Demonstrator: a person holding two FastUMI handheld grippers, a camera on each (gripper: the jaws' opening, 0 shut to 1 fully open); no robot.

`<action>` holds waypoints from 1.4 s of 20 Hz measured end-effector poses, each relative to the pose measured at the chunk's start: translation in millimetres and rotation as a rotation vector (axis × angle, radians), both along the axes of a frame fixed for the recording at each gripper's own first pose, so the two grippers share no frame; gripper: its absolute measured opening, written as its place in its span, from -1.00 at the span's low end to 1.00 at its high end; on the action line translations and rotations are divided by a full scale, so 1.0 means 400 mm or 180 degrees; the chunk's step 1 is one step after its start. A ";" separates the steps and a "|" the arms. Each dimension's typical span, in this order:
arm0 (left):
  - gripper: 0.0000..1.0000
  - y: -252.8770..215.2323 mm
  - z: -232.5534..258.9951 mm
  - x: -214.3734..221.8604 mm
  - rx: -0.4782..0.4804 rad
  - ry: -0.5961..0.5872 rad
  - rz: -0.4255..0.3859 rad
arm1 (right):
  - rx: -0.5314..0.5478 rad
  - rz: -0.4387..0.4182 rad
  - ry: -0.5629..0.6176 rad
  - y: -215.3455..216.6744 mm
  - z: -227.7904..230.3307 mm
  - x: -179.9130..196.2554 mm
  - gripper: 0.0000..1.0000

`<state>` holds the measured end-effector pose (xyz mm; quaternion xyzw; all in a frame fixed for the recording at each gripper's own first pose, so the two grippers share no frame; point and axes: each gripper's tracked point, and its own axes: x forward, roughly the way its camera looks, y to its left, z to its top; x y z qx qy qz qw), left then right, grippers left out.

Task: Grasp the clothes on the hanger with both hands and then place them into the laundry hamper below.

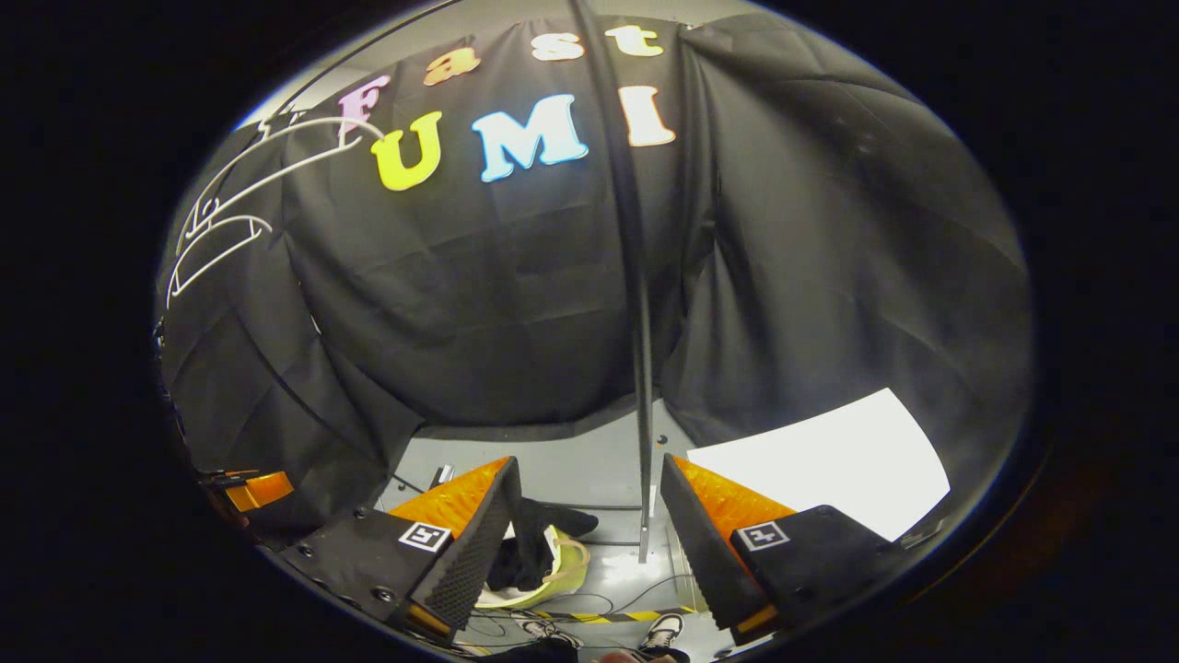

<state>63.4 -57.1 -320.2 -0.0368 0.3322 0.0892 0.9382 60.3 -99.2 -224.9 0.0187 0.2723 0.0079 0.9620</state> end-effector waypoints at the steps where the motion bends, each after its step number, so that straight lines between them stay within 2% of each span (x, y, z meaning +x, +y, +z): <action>1: 0.90 -0.037 0.036 0.009 -0.0037 -0.0096 0.0004 | 0.0017 -0.0006 -0.0053 -0.022 0.015 0.000 0.94; 3: 0.89 -0.090 0.128 0.019 0.0003 -0.0318 -0.0006 | 0.0001 -0.0044 -0.0250 -0.070 0.055 0.008 0.87; 4: 0.89 -0.114 0.180 0.027 0.0048 -0.0454 -0.0009 | -0.0056 -0.0081 -0.0399 -0.103 0.085 0.014 0.94; 8: 0.89 -0.204 0.391 0.040 0.0154 -0.1029 0.0058 | -0.0174 -0.0070 -0.0819 -0.180 0.165 0.020 0.86; 10: 0.88 -0.242 0.515 0.032 0.0231 -0.1407 0.0061 | -0.0124 -0.0115 -0.0944 -0.207 0.211 0.021 0.93; 12: 0.87 -0.276 0.610 0.028 0.0354 -0.1732 -0.0005 | -0.0024 -0.0198 -0.1130 -0.223 0.277 0.028 0.86; 13: 0.87 -0.289 0.655 0.038 0.0394 -0.1829 -0.0048 | 0.0019 -0.0238 -0.1249 -0.227 0.315 0.028 0.93; 17: 0.87 -0.314 0.778 0.016 0.0394 -0.2038 -0.0144 | 0.0025 -0.0410 -0.1642 -0.229 0.435 0.029 0.86; 21: 0.87 -0.303 0.921 -0.008 0.0293 -0.2291 -0.0221 | 0.0175 -0.0475 -0.1765 -0.189 0.524 0.004 0.86; 23: 0.87 -0.278 0.947 -0.013 0.0255 -0.2275 -0.0230 | 0.0159 -0.0529 -0.1871 -0.185 0.568 -0.016 0.92; 24: 0.87 -0.261 0.950 -0.016 0.0260 -0.2237 -0.0208 | 0.0111 -0.0586 -0.1894 -0.181 0.583 -0.022 0.84; 25: 0.87 -0.244 0.950 -0.020 0.0270 -0.2240 -0.0194 | 0.0075 -0.0621 -0.1919 -0.177 0.595 -0.035 0.92; 27: 0.87 -0.208 0.926 -0.024 0.0219 -0.2230 -0.0174 | 0.0075 -0.0691 -0.1947 -0.158 0.609 -0.063 0.92; 28: 0.87 -0.193 0.911 -0.025 0.0171 -0.2197 -0.0173 | 0.0102 -0.0722 -0.1964 -0.153 0.616 -0.078 0.84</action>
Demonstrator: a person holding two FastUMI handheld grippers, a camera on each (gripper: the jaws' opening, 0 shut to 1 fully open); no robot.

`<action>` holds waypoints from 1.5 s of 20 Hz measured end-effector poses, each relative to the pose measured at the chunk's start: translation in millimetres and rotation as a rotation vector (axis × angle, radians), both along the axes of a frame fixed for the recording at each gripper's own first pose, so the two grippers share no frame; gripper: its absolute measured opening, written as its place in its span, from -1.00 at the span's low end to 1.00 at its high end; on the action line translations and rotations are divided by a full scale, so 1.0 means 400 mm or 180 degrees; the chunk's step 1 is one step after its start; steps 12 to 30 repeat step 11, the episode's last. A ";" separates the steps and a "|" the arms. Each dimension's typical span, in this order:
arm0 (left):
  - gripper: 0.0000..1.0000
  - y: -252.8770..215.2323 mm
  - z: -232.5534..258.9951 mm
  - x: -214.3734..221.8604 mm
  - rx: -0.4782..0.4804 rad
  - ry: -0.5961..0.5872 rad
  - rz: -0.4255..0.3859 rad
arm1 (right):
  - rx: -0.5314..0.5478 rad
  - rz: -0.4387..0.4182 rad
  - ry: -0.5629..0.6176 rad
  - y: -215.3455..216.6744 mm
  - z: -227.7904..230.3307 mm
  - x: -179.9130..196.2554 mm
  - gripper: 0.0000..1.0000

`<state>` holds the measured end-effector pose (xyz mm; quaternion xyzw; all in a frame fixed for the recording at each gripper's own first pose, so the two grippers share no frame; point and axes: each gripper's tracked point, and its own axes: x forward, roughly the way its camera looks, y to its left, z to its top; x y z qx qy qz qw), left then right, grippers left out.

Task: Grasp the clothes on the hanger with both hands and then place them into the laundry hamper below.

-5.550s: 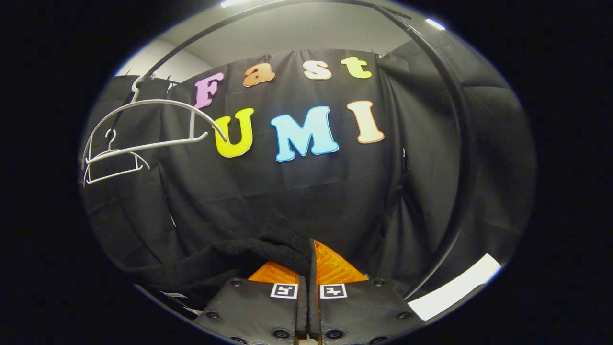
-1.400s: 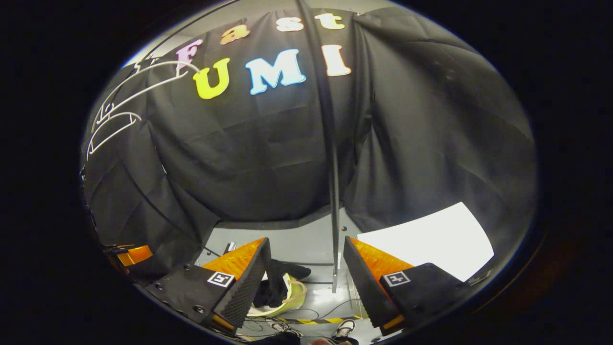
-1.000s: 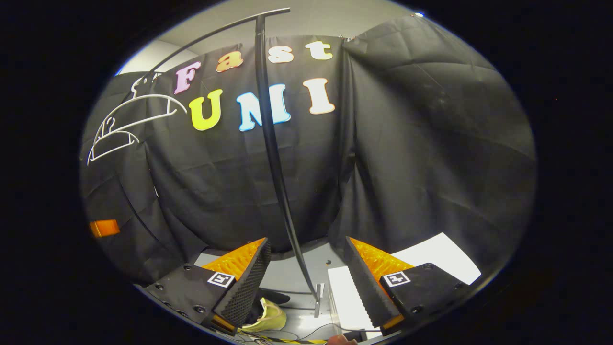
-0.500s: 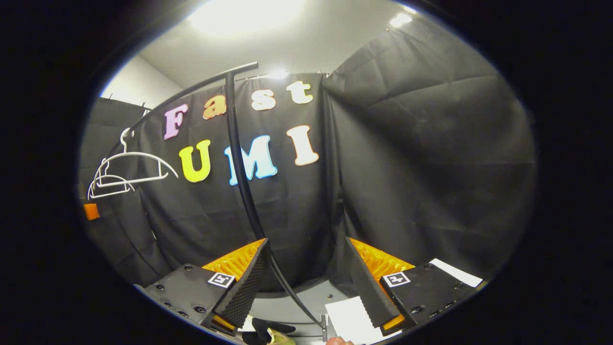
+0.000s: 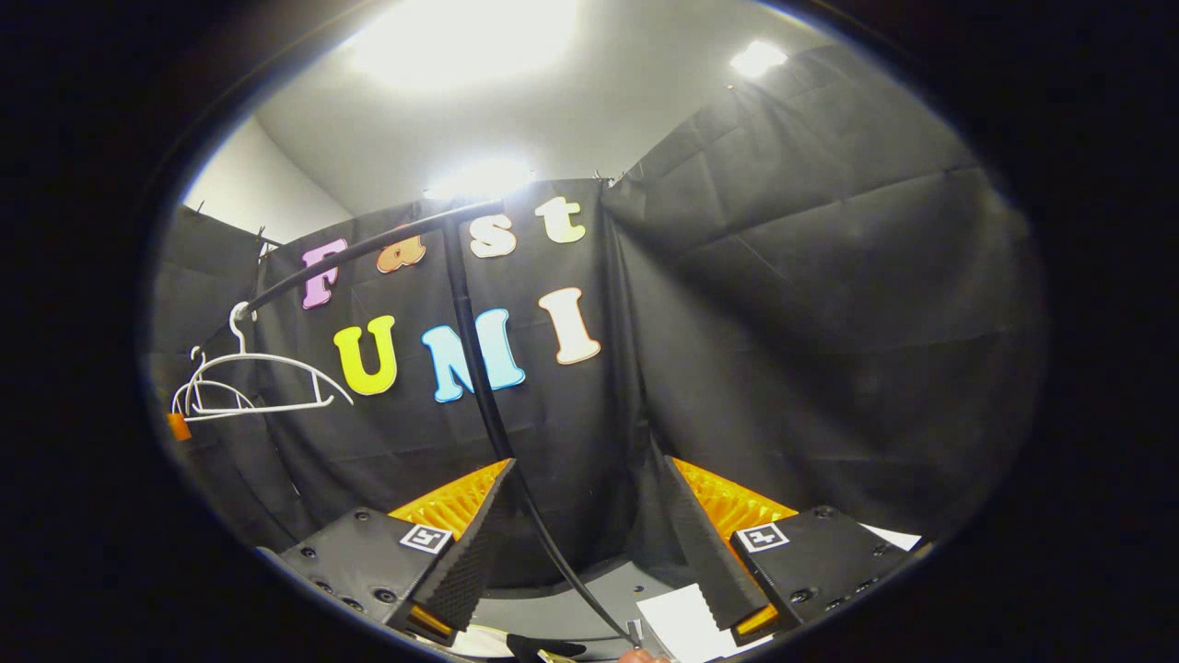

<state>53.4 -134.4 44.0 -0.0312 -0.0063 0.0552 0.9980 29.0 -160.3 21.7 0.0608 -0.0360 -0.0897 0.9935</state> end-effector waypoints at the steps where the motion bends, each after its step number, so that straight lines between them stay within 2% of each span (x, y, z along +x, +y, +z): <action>1: 0.87 0.002 -0.011 0.005 -0.0031 0.0017 -0.0008 | 0.0028 -0.0026 -0.0036 0.005 0.005 -0.016 0.86; 6: 0.87 0.059 -0.017 -0.020 0.0003 -0.0056 0.0011 | -0.0066 -0.0146 -0.0155 0.030 0.024 -0.066 0.92; 7: 0.87 0.064 -0.015 -0.023 0.0004 -0.0079 0.0001 | -0.0104 -0.0148 -0.0171 0.038 0.027 -0.073 0.84; 8: 0.87 0.073 -0.013 -0.027 0.0010 -0.0103 0.0018 | -0.0127 -0.0164 -0.0176 0.040 0.029 -0.079 0.92; 11: 0.87 0.113 -0.011 -0.026 0.0095 -0.0126 0.0154 | -0.0085 -0.0185 -0.0224 0.052 0.050 -0.094 0.92; 30: 0.87 0.113 -0.011 -0.026 0.0095 -0.0126 0.0154 | -0.0085 -0.0185 -0.0224 0.052 0.050 -0.094 0.92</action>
